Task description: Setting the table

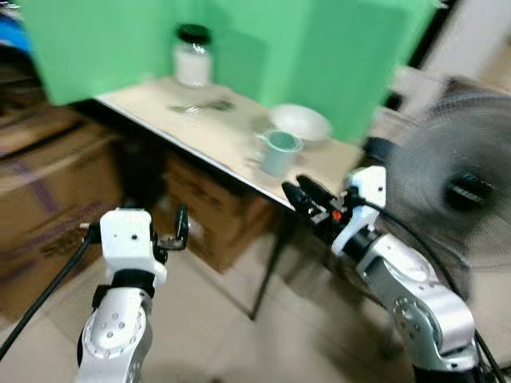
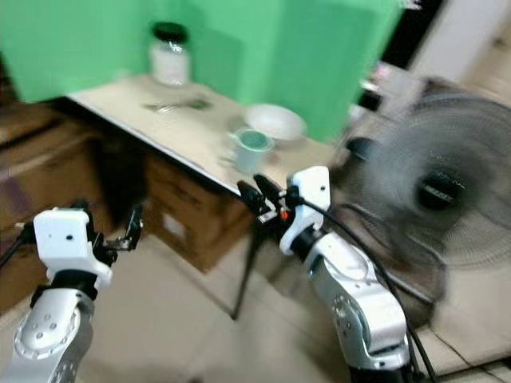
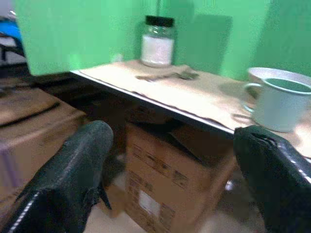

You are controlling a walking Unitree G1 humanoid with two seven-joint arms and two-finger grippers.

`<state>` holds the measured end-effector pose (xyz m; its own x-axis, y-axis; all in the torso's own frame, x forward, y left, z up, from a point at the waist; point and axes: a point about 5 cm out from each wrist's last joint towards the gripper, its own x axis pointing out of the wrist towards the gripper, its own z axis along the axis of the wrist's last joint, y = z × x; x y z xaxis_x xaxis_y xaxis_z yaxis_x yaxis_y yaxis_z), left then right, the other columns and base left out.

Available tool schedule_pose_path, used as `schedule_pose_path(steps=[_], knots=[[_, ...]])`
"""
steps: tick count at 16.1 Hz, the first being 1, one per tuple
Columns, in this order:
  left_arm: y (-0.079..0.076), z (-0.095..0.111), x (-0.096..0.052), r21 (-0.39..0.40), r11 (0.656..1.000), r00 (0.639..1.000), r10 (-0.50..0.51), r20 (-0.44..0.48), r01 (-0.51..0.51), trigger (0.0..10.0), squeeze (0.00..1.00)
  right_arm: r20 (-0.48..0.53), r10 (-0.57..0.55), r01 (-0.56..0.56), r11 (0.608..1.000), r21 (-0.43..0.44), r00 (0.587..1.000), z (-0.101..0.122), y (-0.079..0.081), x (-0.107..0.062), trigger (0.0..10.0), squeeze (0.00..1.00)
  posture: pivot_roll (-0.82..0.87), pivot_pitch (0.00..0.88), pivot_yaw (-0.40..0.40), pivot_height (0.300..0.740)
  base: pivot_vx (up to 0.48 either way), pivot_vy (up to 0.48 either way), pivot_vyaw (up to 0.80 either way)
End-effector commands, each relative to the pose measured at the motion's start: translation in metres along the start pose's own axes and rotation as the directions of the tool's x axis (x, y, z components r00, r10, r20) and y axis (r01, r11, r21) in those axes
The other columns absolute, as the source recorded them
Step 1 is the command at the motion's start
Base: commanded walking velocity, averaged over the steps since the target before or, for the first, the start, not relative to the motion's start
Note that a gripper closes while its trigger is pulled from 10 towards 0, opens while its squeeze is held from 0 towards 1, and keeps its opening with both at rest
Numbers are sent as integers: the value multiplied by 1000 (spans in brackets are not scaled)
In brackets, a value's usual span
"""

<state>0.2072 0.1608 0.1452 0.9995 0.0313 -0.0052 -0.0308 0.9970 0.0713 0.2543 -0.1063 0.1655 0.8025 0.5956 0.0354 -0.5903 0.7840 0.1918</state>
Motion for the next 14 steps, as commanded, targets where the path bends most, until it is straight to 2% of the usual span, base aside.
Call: schedule_pose_path(steps=[1,5,8,11,14], knots=[[-4,2,1,-4,999,999,-34,8,34,10000,1000,2,-34,34,999,-9,999,0,-3,-4,10000,1000,108,0,-78,740,375,0,800],[-2,8,7,29,995,995,-94,18,93,10000,1000,-10,-126,127,990,64,992,-7,-8,-6,10000,1000,118,0,-51,740,377,0,0],[-4,7,7,40,994,995,-103,12,103,10000,1000,-12,-107,107,993,50,994,-7,-4,2,10000,1000,124,0,-58,740,374,0,0],[-7,6,5,68,984,987,-163,2,163,10000,1000,7,-162,162,986,47,987,-4,-12,6,10000,1000,135,6,-62,740,371,0,0],[-7,9,5,85,971,975,-223,5,222,10000,1000,44,-222,218,973,79,974,2,-18,5,10000,1000,129,13,-45,740,359,0,-800]])
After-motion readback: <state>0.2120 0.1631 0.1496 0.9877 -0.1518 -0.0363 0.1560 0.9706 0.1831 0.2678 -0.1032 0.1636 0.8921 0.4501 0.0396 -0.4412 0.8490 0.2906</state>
